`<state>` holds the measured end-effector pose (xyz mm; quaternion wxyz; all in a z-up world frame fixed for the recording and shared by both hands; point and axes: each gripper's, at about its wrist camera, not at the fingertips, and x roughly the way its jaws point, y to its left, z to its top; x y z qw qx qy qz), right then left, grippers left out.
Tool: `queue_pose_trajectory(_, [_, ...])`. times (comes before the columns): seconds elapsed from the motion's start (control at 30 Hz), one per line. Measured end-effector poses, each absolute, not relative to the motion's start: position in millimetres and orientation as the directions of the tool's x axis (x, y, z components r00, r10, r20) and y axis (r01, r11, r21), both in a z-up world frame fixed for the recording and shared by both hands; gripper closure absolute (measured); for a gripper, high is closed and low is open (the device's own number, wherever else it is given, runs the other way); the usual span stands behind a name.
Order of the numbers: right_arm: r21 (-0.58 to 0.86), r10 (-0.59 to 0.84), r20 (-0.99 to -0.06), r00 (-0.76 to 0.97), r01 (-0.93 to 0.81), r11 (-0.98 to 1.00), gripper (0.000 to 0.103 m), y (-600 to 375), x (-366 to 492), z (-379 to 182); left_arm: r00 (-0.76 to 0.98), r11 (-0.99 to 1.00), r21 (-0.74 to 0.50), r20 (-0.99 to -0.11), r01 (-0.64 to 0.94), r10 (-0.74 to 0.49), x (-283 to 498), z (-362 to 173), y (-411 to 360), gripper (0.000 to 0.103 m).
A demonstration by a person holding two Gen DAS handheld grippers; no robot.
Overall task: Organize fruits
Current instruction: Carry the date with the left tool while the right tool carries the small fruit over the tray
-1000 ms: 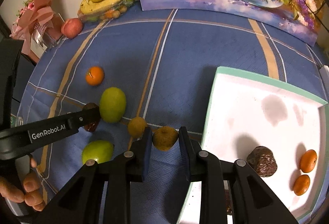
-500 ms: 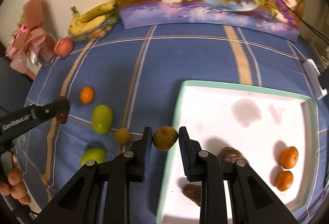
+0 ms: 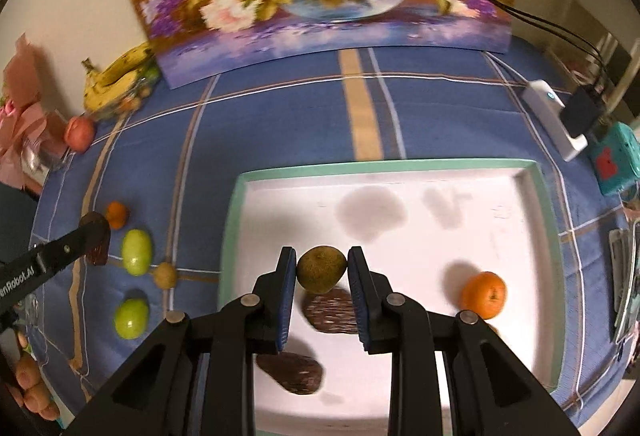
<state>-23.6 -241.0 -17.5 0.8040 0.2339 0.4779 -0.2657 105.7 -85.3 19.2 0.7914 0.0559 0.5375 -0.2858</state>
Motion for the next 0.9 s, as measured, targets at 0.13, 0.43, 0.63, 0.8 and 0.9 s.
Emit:
queue_pose_trajectory(0.13, [0.115,-0.219,-0.895,0.388,0.676,0.728,0.076,-254,-38,-18,0.246,0.813,-0.210,-0.886,0.543,-0.394,93,19,-102,0.066])
queue_pose_trajectory(0.43, [0.118,-0.238,-0.898,0.370,0.724,0.679,0.076,-280,-64,-21,0.235,0.780,-0.170,-0.896,0.602,-0.376,67,13,-134,0.066])
queue_pose_trajectory(0.63, [0.115,-0.253,-0.900,0.356,0.752,0.649,0.076,-294,-79,-22,0.220,0.749,-0.147,-0.904,0.646,-0.367,48,6,-156,0.066])
queue_pose_trajectory(0.8, [0.117,-0.281,-0.890,0.358,0.777,0.618,0.076,-307,-92,-23,0.200,0.728,-0.160,-0.902,0.666,-0.382,40,-6,-171,0.066])
queue_pose_trajectory(0.9, [0.126,-0.297,-0.879,0.372,0.784,0.608,0.076,-314,-97,-28,0.199,0.721,-0.167,-0.897,0.673,-0.394,39,-13,-179,0.066])
